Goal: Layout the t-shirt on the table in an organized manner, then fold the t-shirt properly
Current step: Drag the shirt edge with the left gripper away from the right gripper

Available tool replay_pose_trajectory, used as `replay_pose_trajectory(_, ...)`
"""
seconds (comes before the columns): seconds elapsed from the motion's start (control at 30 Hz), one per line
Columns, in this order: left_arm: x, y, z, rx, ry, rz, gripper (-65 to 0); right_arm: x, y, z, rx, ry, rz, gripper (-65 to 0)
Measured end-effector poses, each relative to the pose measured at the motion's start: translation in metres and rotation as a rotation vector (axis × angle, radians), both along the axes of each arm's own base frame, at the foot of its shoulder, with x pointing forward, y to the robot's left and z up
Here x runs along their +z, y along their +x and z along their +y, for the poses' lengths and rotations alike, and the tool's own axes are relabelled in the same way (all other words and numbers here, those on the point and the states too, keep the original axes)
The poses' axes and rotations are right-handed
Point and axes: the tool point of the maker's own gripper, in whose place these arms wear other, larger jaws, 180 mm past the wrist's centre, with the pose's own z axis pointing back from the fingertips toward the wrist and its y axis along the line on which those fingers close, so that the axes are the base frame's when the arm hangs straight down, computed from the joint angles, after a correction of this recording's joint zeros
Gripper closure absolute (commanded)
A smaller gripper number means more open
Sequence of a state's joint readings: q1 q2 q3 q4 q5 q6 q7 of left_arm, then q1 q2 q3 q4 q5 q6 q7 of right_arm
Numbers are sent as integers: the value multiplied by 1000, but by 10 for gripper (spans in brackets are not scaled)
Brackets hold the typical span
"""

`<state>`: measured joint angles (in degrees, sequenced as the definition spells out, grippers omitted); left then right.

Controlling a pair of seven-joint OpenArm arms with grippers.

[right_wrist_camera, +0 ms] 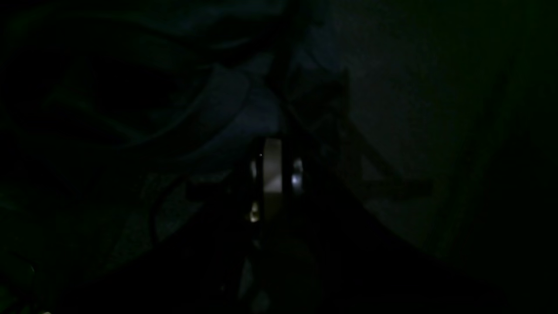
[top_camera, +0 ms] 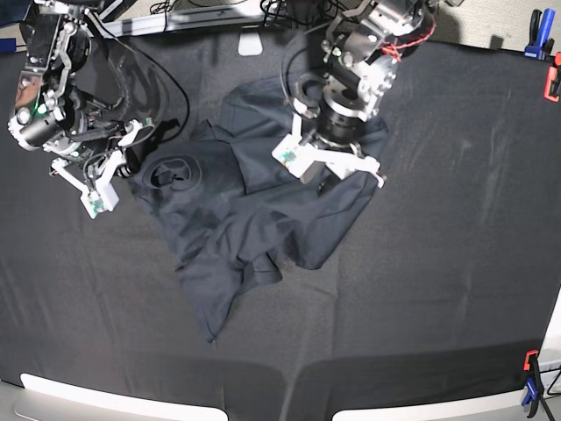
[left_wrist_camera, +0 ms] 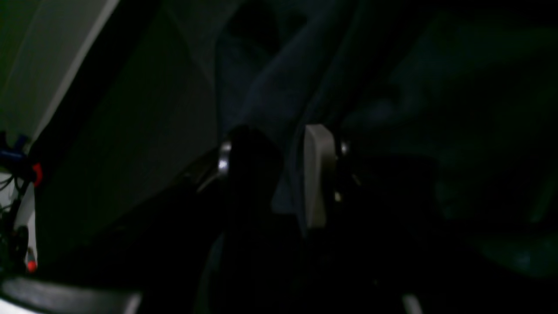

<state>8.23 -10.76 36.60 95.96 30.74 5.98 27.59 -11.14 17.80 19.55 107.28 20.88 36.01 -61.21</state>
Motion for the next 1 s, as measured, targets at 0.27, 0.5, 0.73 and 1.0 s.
replay_pose_trajectory(0.27, -27, -26, -11, -90, 4, 155, -189, 0, 0, 0, 1, 3, -1, 0)
replay_pose_trajectory(0.5, -18, -10, -2, -47, -5, 122, 0, 0, 0, 0, 1, 2, 0, 0)
replay_pose_trajectory(0.73, 29, 57, 101, 301, 18, -88, 0, 0, 0, 0, 1, 2, 0, 0)
replay_pose_trajectory(1.0, 68, 80, 245, 547, -34, -213, 0, 0, 0, 0, 1, 3, 0, 0)
